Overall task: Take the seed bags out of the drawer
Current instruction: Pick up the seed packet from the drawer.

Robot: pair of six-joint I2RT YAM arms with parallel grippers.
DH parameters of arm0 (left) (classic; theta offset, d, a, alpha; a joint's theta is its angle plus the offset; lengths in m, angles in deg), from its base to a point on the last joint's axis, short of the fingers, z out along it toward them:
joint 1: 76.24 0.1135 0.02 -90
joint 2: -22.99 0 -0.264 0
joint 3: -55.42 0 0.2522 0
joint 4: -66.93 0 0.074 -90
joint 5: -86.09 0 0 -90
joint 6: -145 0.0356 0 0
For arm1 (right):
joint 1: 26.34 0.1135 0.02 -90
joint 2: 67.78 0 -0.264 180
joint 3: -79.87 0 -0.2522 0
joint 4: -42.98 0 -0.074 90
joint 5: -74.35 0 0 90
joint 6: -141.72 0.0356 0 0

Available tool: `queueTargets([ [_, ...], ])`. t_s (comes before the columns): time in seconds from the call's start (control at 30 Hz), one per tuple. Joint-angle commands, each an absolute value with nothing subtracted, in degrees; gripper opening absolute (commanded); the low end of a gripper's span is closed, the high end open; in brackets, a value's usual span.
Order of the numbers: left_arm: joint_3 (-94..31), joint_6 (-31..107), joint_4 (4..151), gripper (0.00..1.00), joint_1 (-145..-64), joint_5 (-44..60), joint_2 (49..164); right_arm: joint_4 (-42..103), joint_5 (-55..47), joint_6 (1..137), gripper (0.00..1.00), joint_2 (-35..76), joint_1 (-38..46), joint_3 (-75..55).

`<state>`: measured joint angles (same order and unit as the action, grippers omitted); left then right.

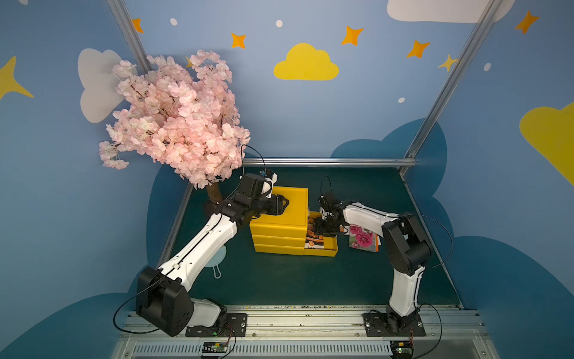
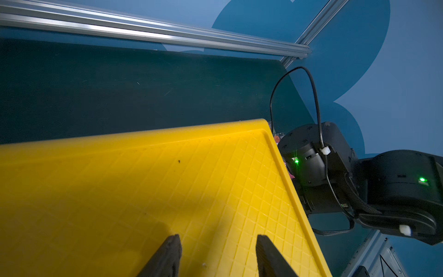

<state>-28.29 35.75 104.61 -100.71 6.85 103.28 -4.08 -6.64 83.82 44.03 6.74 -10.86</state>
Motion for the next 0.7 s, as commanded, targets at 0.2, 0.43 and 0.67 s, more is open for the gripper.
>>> queueTargets([
  [0.2,-23.14,35.31,120.69,0.56,-100.41,6.11,107.9,-6.41,-8.29,83.32,0.43,44.14,7.57,-8.28],
  [0.43,-22.85,35.27,120.43,0.56,-100.41,6.2,107.75,-8.92,-10.4,82.59,0.44,40.97,7.87,-7.37],
  [0.67,-22.86,35.32,120.42,0.56,-100.32,6.28,107.74,-10.6,-12.6,81.89,0.46,41.58,7.88,-6.57],
])
